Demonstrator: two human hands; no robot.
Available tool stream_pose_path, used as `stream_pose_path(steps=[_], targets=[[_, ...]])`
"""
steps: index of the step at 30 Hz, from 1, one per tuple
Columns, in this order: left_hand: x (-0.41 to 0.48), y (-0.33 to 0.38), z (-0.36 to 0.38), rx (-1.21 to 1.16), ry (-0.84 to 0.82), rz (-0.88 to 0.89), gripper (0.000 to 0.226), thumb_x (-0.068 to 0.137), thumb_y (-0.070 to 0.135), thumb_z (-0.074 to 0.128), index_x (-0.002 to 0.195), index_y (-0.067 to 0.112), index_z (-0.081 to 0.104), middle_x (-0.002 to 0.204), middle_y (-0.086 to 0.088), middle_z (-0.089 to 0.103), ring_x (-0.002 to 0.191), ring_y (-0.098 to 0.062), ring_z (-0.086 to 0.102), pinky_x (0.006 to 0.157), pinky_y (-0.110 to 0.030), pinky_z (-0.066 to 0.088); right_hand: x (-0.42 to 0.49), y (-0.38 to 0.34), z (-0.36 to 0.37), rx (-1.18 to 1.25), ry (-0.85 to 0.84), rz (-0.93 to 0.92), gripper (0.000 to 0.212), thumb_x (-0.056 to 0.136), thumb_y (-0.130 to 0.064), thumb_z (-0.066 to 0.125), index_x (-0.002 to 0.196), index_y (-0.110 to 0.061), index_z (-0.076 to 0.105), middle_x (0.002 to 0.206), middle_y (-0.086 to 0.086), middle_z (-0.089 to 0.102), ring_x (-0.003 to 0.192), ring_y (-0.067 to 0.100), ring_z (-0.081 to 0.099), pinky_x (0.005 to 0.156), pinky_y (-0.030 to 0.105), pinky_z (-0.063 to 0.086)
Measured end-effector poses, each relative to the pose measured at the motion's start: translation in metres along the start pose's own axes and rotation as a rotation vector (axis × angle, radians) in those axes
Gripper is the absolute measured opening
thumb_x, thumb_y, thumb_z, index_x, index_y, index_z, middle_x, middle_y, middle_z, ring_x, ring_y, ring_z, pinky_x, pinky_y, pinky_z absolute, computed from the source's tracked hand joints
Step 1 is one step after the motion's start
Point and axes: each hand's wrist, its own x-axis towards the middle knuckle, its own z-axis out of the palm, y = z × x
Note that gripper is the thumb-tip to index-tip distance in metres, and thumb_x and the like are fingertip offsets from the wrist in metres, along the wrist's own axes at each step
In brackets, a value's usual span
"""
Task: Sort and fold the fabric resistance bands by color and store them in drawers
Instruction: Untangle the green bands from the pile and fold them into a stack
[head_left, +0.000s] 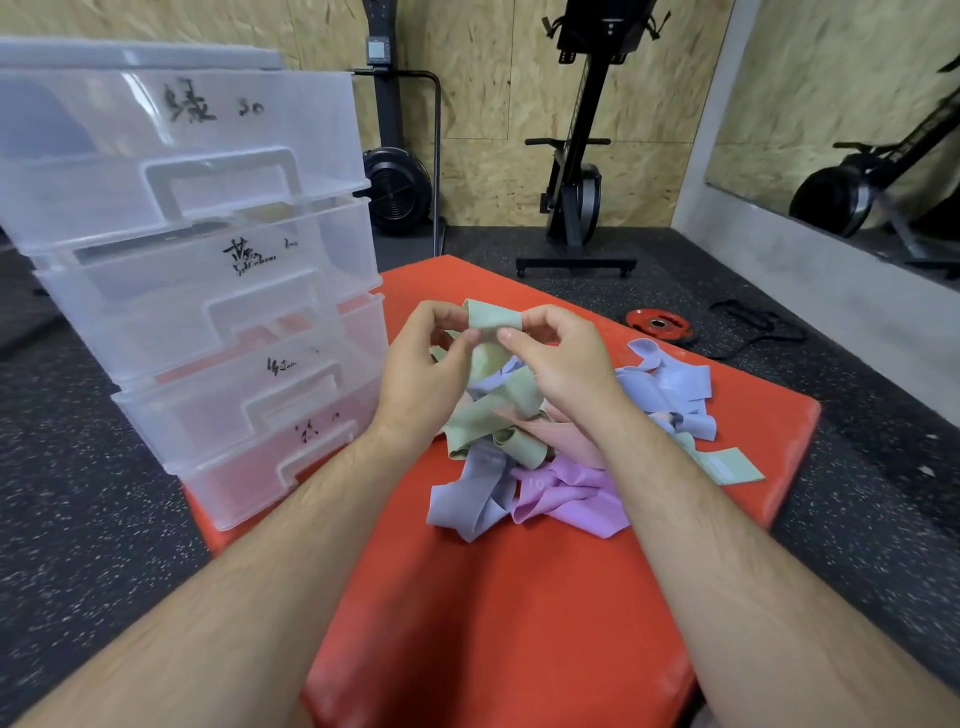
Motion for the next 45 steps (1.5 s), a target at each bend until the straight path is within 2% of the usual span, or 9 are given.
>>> stream_pose_path(steps=[11, 16, 21, 24, 28, 31, 35, 42, 45], targets=[[0.002, 0.012, -0.004, 0.058, -0.057, 0.081, 0.014, 0.097, 0.010, 0.055, 0.107, 0.015, 0.064, 0.093, 0.010, 0.067, 0.080, 0.006, 0.057, 0.072, -0.006, 0.040, -0.005, -0.035, -0.024, 0.033, 0.067, -0.260, 0.008, 0.094, -0.024, 0.067, 0.089, -0.018, 0.069, 0.081, -0.010, 0.068, 0.076, 0.002, 0.059, 0.073, 0.017, 0.046], [0.004, 0.001, -0.003, 0.187, -0.085, 0.087, 0.008, 0.098, 0.018, 0.056, 0.095, 0.017, 0.064, 0.087, 0.006, 0.065, 0.082, -0.008, 0.057, 0.074, -0.023, 0.043, -0.005, -0.027, -0.028, 0.111, 0.167, -0.180, 0.011, 0.096, -0.022, 0.065, 0.085, -0.018, 0.067, 0.075, -0.013, 0.063, 0.068, -0.003, 0.055, 0.067, 0.014, 0.042], [0.009, -0.018, -0.012, 0.224, 0.040, -0.105, 0.011, 0.099, 0.019, 0.051, 0.093, 0.015, 0.059, 0.082, 0.009, 0.060, 0.076, -0.009, 0.054, 0.072, -0.028, 0.044, 0.000, -0.013, -0.046, 0.148, 0.302, -0.046, 0.011, 0.094, -0.032, 0.066, 0.086, -0.025, 0.067, 0.108, -0.003, 0.066, 0.086, 0.004, 0.061, 0.081, 0.024, 0.047], [0.009, -0.025, -0.015, 0.337, 0.008, -0.180, 0.015, 0.097, 0.025, 0.051, 0.094, 0.016, 0.062, 0.085, 0.008, 0.062, 0.082, -0.014, 0.058, 0.069, -0.028, 0.045, -0.005, -0.015, -0.045, 0.095, 0.211, -0.102, 0.006, 0.092, -0.022, 0.070, 0.088, -0.017, 0.070, 0.088, -0.008, 0.070, 0.078, 0.002, 0.062, 0.076, 0.022, 0.049], [0.012, -0.030, -0.010, 0.618, 0.017, -0.176, 0.034, 0.092, 0.041, 0.061, 0.112, 0.014, 0.064, 0.110, -0.006, 0.060, 0.106, -0.025, 0.057, 0.091, -0.038, 0.046, -0.015, -0.015, -0.038, -0.043, 0.209, -0.172, 0.007, 0.086, -0.016, 0.074, 0.084, -0.012, 0.069, 0.077, -0.007, 0.069, 0.069, 0.003, 0.060, 0.069, 0.020, 0.049], [0.005, -0.006, -0.001, 0.292, 0.030, -0.169, 0.027, 0.095, 0.038, 0.057, 0.087, 0.012, 0.059, 0.084, 0.000, 0.061, 0.077, -0.015, 0.056, 0.070, -0.032, 0.044, -0.022, -0.010, -0.031, -0.125, 0.227, -0.212, 0.019, 0.085, -0.016, 0.074, 0.076, -0.008, 0.059, 0.069, -0.006, 0.061, 0.063, 0.005, 0.053, 0.060, 0.022, 0.045], [-0.005, 0.032, 0.008, -0.217, -0.190, -0.355, 0.057, 0.093, 0.059, 0.053, 0.096, 0.003, 0.065, 0.085, -0.005, 0.072, 0.074, -0.017, 0.070, 0.066, -0.036, 0.056, -0.027, -0.009, -0.018, -0.209, 0.118, -0.300, 0.015, 0.082, -0.018, 0.072, 0.078, -0.013, 0.058, 0.075, -0.002, 0.063, 0.072, 0.016, 0.060, 0.065, 0.035, 0.049], [-0.007, 0.027, -0.011, -0.047, -0.116, -0.338, 0.009, 0.089, 0.014, 0.063, 0.098, 0.013, 0.065, 0.088, 0.001, 0.069, 0.077, -0.011, 0.063, 0.062, -0.019, 0.050, -0.043, -0.007, -0.001, -0.183, -0.045, -0.412, 0.022, 0.082, -0.021, 0.067, 0.066, -0.007, 0.063, 0.084, 0.000, 0.072, 0.088, 0.013, 0.067, 0.070, 0.035, 0.053], [-0.012, 0.026, -0.023, 0.116, -0.145, -0.227, 0.024, 0.087, 0.001, 0.054, 0.099, 0.017, 0.065, 0.086, 0.009, 0.064, 0.071, 0.004, 0.056, 0.054, -0.005, 0.040, -0.039, -0.005, 0.001, -0.155, 0.024, -0.380, 0.012, 0.087, -0.016, 0.065, 0.076, -0.010, 0.064, 0.082, -0.004, 0.069, 0.078, 0.009, 0.064, 0.065, 0.027, 0.050]])
